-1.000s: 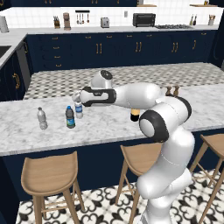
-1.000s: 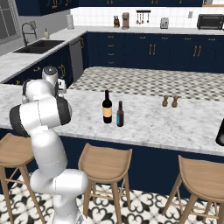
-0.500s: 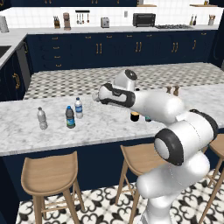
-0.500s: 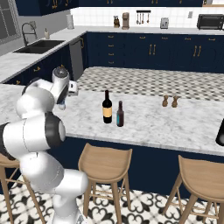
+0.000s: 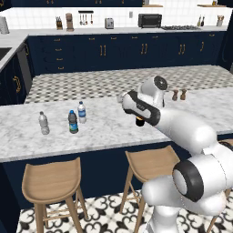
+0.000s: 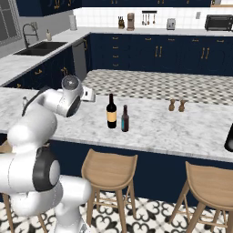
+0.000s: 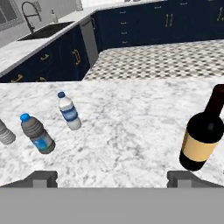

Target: Move the plastic bottles in the middle to the plastics group, and the glass bottles in the middle to the glass group.

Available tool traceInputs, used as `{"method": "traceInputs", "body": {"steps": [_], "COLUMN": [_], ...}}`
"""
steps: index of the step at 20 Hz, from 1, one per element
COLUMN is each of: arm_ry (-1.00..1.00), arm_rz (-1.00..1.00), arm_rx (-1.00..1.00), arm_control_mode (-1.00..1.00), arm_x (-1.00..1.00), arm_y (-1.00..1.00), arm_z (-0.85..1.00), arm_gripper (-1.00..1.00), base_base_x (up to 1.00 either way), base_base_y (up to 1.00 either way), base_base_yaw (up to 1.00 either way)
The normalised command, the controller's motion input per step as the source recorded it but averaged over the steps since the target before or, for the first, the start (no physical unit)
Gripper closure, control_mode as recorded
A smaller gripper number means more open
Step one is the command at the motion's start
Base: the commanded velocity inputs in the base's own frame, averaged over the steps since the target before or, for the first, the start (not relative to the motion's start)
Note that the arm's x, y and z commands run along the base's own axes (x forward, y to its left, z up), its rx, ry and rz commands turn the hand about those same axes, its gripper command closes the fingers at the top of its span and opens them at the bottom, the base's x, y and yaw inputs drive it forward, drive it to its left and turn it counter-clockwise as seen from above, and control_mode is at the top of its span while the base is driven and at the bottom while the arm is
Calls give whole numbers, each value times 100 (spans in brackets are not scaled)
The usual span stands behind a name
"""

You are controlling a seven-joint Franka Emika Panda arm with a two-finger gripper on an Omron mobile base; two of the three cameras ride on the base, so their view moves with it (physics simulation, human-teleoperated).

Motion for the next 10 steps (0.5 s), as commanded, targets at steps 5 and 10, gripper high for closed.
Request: {"method": "traceInputs", "body": {"steps": [5, 10], "arm_ry": [0, 15], "arm_rz": [-19, -26], "arm_rx": [0, 4], "arm_control_mode": [-100, -100], "arm_x": [-20, -30], "arm_y": [-78, -75], "arm_z": [34, 37], "arm_gripper": [-100, -100], "base_base_x": [0, 0], "base_base_y": [0, 0], "base_base_yaw": [0, 0]}}
